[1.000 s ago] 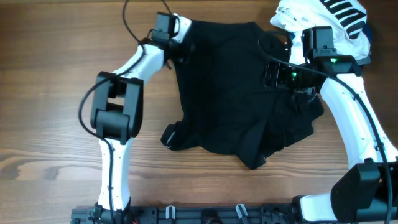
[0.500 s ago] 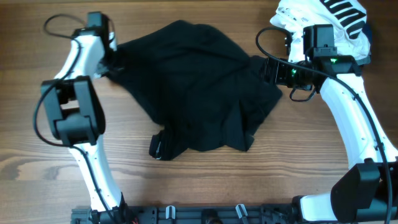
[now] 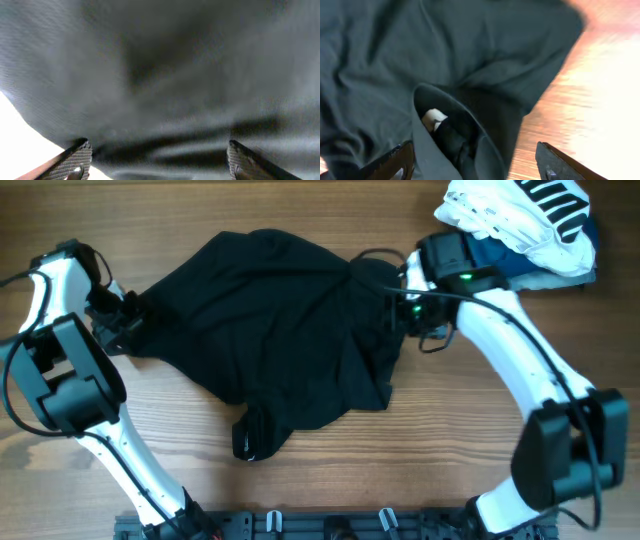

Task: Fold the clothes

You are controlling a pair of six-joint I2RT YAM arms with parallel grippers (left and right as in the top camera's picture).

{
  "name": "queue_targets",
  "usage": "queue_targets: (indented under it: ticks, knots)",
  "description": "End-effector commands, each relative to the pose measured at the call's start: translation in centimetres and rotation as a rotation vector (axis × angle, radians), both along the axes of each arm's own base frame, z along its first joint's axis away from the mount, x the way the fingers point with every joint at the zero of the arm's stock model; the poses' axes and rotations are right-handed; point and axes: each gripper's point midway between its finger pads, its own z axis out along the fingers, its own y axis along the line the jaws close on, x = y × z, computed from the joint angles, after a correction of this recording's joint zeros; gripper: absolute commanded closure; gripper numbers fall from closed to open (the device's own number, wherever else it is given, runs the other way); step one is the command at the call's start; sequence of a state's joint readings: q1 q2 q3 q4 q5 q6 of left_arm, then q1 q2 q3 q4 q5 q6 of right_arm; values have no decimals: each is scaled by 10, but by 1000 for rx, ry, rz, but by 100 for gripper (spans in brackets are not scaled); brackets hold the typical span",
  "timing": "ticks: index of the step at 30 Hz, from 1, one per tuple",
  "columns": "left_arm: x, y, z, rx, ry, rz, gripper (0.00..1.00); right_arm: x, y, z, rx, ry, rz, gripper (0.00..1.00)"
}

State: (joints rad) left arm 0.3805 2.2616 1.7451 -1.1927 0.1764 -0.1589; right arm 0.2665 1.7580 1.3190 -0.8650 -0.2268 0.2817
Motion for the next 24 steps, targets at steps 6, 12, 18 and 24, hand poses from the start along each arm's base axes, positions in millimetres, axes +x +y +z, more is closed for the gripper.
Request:
queue_targets:
  ticks: [6,12,18,24]
  knots:
    - [16,-25,136,102,-338,-113,8,-8,2,-66,-61,169,-39,54]
    - [20,-30,167,137,-433,-128,7,7,11,-69,-66,101,-28,96]
    - [24,-29,168,142,-449,-128,8,60,-38,-64,-191,-93,-121,96]
    - [29,-27,170,151,-472,-129,10,114,-95,-44,-159,-289,-166,96]
